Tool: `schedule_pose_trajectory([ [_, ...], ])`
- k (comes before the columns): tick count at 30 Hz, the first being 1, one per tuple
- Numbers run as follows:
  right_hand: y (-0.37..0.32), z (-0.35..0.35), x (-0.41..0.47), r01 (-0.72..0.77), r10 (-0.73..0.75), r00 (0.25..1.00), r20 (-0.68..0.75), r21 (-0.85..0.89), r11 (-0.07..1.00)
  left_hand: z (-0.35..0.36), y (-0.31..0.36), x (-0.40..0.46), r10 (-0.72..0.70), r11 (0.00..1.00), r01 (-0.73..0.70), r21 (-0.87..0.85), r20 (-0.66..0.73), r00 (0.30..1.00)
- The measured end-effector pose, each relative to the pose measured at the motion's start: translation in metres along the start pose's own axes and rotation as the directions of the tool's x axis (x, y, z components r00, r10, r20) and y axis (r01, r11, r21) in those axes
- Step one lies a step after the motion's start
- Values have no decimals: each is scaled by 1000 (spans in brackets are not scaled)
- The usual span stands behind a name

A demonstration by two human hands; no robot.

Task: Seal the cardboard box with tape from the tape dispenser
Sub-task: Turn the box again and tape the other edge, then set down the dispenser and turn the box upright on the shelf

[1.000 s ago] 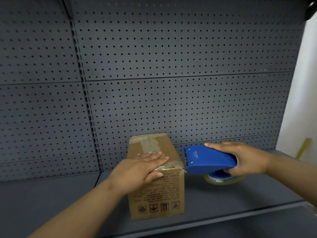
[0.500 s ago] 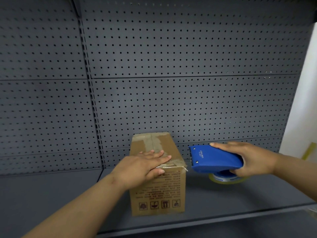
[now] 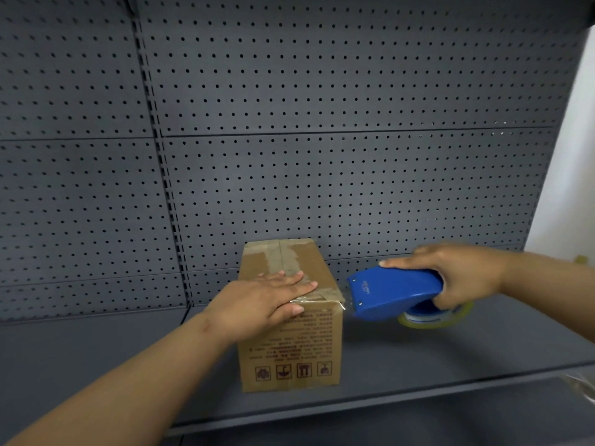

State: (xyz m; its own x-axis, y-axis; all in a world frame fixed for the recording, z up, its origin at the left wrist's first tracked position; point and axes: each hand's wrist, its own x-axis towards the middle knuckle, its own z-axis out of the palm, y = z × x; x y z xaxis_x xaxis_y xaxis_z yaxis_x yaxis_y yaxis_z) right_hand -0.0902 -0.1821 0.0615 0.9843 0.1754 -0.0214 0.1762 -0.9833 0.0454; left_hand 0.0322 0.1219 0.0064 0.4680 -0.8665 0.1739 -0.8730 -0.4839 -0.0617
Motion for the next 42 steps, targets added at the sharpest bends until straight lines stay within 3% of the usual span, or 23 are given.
schedule_pose_trajectory([
  [4, -13, -23, 13, -25, 15, 988, 155, 63, 998, 0, 1, 1, 2, 1000, -2, 14, -8, 1000],
  [7, -20, -40, 27, -28, 34, 974, 224, -30, 999, 0, 1, 3, 5, 1000, -4, 28, -3, 1000],
  [9, -29, -39, 35, 24, 51, 973, 224, -322, 947, -1, -1, 2, 7, 1000, -7, 26, 4, 1000],
  [11, -29, -11, 43, 117, 28, 974, 226, -601, 791, -1, -2, 1, 3, 1000, -3, 10, 5, 1000],
  [12, -26, 2, 45, 82, 35, 983, 181, -599, 796, -1, -4, 0, 0, 1000, 0, 3, -4, 1000],
  [14, -23, 20, 46, -75, 95, 995, 24, -432, 899, -1, -4, -1, -1, 1000, 1, -5, -8, 1000],
  [17, -16, 42, 53, -236, 183, 959, -218, -249, 939, -1, -4, 1, 9, 1000, -9, 3, 4, 1000],
  [21, -7, 73, 66, -396, 348, 906, -239, -193, 898, 0, -5, 1, 10, 1000, -10, 3, -11, 1000],
  [25, -7, 108, 74, -385, 296, 894, -337, -239, 891, 0, -6, 1, 25, 1000, -26, -15, -32, 999],
  [32, -7, 151, 80, -353, 298, 923, -245, -224, 908, 2, -8, 1, 42, 999, -42, -7, -48, 998],
  [37, 3, 165, 84, -415, 354, 892, -283, -199, 888, 5, -10, 2, 55, 999, -54, 2, -42, 998],
  [42, 9, 176, 88, -364, 288, 903, -320, -209, 908, 4, -12, 2, 58, 998, -58, 28, -3, 998],
])
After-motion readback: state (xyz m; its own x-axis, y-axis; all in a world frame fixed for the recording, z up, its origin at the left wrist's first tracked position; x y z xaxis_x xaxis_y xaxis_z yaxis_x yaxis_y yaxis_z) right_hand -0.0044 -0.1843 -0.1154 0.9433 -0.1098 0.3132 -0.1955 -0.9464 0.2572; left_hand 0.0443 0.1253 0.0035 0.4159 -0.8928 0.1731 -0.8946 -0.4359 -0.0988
